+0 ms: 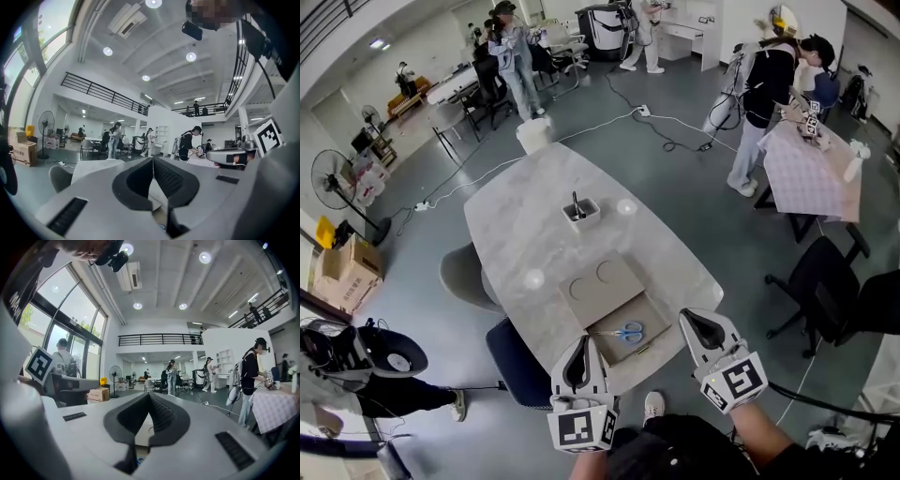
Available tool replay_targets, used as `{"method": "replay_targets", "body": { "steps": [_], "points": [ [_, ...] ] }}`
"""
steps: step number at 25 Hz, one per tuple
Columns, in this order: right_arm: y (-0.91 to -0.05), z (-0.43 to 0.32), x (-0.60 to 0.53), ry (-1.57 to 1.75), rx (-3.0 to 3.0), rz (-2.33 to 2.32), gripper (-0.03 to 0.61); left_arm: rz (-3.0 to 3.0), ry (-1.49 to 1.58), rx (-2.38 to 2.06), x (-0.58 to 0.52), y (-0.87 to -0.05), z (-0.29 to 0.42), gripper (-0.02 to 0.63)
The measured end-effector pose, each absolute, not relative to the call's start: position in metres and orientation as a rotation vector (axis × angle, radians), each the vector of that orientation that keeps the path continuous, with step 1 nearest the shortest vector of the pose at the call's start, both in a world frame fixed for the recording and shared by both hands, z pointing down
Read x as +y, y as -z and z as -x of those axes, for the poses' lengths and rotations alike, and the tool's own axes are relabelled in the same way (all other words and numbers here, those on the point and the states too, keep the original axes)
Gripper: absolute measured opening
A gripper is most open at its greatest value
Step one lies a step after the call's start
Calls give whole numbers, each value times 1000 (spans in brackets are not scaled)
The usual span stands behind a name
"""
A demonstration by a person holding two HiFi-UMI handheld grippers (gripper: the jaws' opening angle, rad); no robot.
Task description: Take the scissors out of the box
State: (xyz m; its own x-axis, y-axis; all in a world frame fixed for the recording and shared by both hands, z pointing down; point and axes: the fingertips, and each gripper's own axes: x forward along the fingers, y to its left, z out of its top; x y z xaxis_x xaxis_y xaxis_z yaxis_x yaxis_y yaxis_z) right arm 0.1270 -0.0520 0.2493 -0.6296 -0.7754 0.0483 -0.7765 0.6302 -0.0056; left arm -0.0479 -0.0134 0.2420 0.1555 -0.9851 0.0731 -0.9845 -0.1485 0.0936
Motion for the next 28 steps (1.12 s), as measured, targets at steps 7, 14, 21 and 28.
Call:
{"method": "replay_targets", "body": {
  "steps": [7,14,21,28],
  "points": [
    [-260,-116,-65,-56,-2774,-1294,-3,-2295,-13,-1947,-22,-244,55,17],
    [-279,-95,-76,-38,-2713,-1211,-3,-2310,-27,-1898,-34,-254,67,17],
    [-347,-55,-86,-75,-2559,-926,-3,-2262,-73,-1842,-53,-299,79,17],
    [-448,-26,-94,-30,-2399,-585,-2,-2214,-92,-1787,-74,-355,83,17]
  ]
}}
